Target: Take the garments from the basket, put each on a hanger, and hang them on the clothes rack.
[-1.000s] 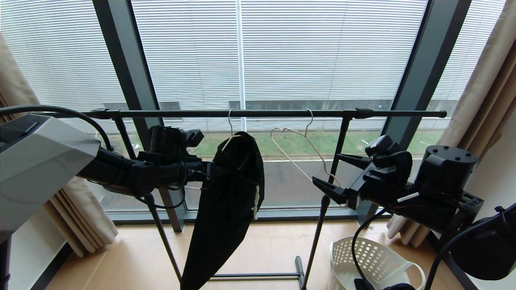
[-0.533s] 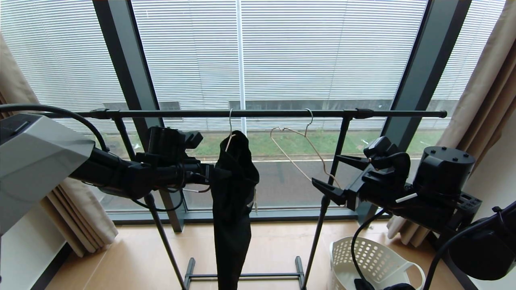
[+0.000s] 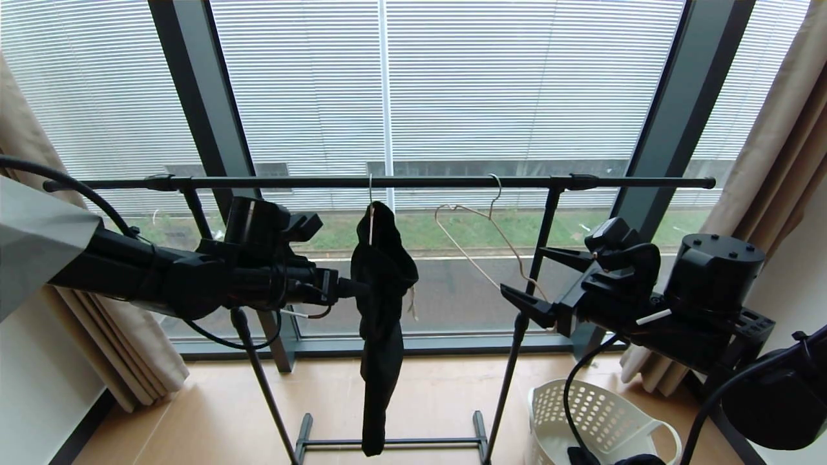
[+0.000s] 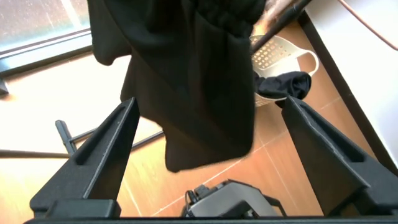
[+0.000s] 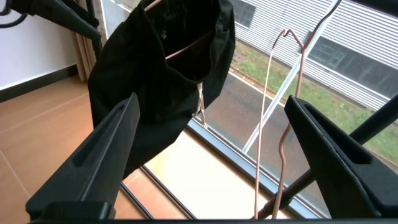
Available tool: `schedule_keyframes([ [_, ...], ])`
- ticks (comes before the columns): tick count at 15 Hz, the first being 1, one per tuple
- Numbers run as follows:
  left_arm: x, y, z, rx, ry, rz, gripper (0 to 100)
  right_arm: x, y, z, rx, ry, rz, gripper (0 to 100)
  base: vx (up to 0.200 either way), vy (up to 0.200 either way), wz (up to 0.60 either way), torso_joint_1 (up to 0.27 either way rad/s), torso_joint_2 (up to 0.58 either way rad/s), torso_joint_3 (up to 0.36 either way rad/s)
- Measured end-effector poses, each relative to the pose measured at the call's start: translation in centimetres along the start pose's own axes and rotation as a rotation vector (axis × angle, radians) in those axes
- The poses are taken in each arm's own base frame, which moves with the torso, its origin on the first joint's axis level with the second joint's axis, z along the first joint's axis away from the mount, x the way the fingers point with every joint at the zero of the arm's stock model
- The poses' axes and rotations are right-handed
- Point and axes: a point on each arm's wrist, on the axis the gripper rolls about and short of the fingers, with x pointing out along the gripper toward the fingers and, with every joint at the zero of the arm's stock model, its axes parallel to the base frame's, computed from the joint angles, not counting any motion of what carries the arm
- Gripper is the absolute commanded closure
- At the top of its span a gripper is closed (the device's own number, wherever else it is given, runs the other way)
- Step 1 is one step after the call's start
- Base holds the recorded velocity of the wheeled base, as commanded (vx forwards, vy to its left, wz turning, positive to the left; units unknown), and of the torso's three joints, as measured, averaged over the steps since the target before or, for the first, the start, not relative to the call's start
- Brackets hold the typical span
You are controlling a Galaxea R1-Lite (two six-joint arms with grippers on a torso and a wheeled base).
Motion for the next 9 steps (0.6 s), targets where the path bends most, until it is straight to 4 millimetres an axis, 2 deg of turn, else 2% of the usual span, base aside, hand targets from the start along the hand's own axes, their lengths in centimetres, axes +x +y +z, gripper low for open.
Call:
schedule_keyframes([
  [3, -3.8, -1.2, -1.5, 0.017, 0.006, 0.000, 0, -0.5, 0.3, 0.4, -0.009, -0.010, 0.004, 0, 0.000, 0.000, 0.00, 0.000, 0.00, 0.000],
  [5, -6.9, -2.0, -3.7, 0.048, 0.029, 0.003, 0, -1.5, 0.6, 1.1, -0.018, -0.028, 0.002, 0, 0.000, 0.000, 0.00, 0.000, 0.00, 0.000],
  [7, -10.2, -2.9, -5.9, 0.070, 0.029, 0.004, 0, -3.6, 1.1, 1.7, -0.028, -0.042, -0.010, 0, 0.000, 0.000, 0.00, 0.000, 0.00, 0.000],
  [9, -13.3, -3.7, -8.4, 0.082, 0.021, 0.005, 0, -6.4, 2.0, 0.7, -0.054, 0.000, -0.020, 0, 0.000, 0.000, 0.00, 0.000, 0.00, 0.000],
])
